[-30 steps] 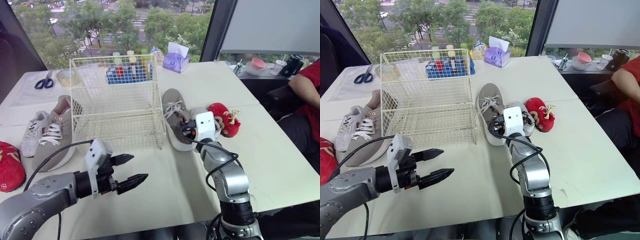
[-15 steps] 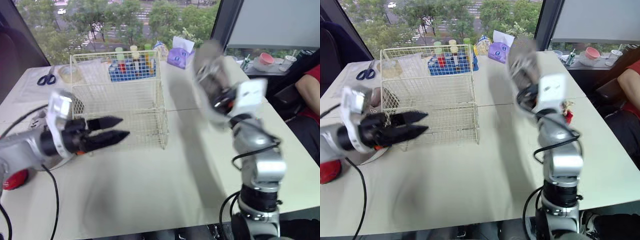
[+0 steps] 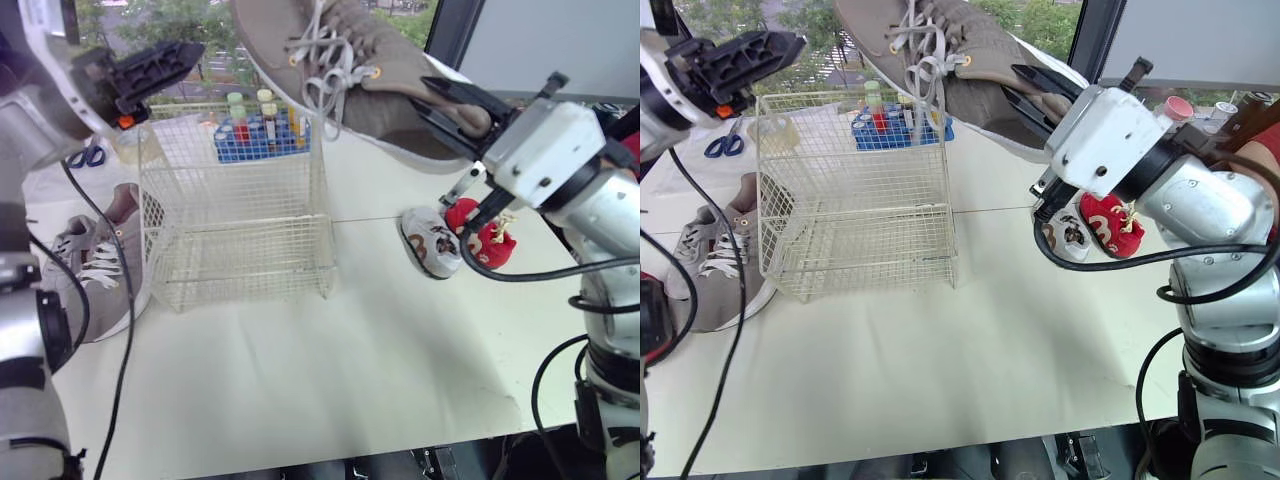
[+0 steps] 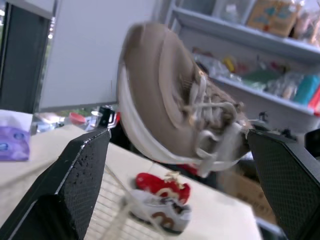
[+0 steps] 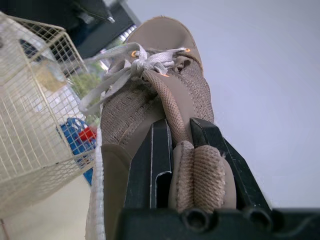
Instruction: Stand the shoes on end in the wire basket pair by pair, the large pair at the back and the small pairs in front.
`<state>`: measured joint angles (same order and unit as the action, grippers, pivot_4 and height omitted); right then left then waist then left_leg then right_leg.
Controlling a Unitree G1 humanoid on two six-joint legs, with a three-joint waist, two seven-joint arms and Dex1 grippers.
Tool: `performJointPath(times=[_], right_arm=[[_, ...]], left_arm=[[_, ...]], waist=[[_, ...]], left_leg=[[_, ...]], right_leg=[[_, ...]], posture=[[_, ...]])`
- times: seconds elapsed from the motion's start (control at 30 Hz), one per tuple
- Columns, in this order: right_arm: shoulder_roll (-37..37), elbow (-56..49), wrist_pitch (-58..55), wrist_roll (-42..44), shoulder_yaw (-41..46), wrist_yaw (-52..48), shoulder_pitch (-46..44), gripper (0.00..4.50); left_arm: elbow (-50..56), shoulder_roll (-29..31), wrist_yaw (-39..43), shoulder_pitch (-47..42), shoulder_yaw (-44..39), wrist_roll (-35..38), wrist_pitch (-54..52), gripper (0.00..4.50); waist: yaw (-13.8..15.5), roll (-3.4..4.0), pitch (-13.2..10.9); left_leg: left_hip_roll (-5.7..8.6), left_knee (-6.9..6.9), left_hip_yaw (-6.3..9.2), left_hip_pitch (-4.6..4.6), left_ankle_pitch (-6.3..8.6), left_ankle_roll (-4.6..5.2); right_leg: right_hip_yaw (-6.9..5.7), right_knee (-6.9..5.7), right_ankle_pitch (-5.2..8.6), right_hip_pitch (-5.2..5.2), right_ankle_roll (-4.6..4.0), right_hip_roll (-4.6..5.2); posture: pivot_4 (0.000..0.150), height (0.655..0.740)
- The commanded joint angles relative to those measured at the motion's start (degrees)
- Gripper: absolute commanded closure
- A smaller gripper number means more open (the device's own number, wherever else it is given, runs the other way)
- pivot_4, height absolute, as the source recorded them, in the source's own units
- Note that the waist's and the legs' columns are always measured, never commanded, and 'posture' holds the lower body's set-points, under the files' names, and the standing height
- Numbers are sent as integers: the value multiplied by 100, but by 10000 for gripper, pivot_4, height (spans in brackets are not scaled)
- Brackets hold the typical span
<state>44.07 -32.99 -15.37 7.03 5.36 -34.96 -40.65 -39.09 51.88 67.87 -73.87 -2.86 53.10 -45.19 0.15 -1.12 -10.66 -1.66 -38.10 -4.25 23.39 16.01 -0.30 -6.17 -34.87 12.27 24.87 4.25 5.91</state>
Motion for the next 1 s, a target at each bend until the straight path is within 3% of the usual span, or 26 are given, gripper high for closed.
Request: performJointPath(times=[0.03, 0.33, 0.43, 0.57, 0.67, 0.77, 0.87, 1.0], right_arm=[[11, -5, 564, 3, 102, -65, -300, 43764], [10, 334, 1516, -324, -267, -300, -319, 43764], [-17, 379, 1662, -387, -274, -298, -308, 43764], [-51, 431, 1802, -467, -295, -282, -305, 43764], [-84, 436, 1803, -486, -321, -275, -313, 43764], [-257, 442, 1392, -399, -300, -111, -377, 43764], [-483, 721, 574, -70, -10, 123, -711, 29037], [-758, 1384, -150, 724, 689, 491, -1236, 8477]], left_arm=[[-658, -109, 842, -649, 154, -777, 387, 0], [-1505, -833, 2146, -1562, 258, -1801, 451, 0], [-1591, -879, 2354, -1613, 197, -1924, 265, 8553], [-1507, -914, 2459, -1593, 73, -2009, 80, 27599], [-1427, -933, 2374, -1564, -71, -2076, 23, 38154], [-1258, -838, 1965, -1434, -418, -1947, -224, 38675], [-1072, -663, 1205, -1126, -1136, -1649, -610, 38675], [-438, -705, -570, -293, -2751, -920, -816, 38675]], waist=[[5, -2, -1], [27, -23, -14], [5, -23, -15], [-75, -24, -16], [-83, -25, -16], [-84, -25, -16], [-98, -22, -17], [-132, -23, -16]], left_leg=[[0, 0, 0, 1, 0, 0], [-1, -7, 0, 7, 3, 4], [-4, -8, 0, 7, 2, 4], [-7, -7, 1, 6, 2, 4], [-8, -10, 1, 5, 2, 4], [-10, -15, 1, 5, 1, 3], [-11, -16, -1, -1, -1, 0], [-20, -15, -2, -14, -7, -8]], right_leg=[[0, -1, -2, 1, -4, 0], [1, -5, 0, 1, 2, 2], [2, -10, 0, 3, 1, 1], [2, -13, -8, 6, -12, 1], [3, -20, -10, 5, -14, 1], [4, -20, -11, 4, -14, 2], [10, -28, -11, 5, -15, 2], [21, -40, -15, 4, -19, 1]], posture=[[1500, 7400], [1500, 7400], [1500, 7400], [1500, 7400], [1500, 7400], [1500, 7400], [1500, 7400], [1500, 7400]])
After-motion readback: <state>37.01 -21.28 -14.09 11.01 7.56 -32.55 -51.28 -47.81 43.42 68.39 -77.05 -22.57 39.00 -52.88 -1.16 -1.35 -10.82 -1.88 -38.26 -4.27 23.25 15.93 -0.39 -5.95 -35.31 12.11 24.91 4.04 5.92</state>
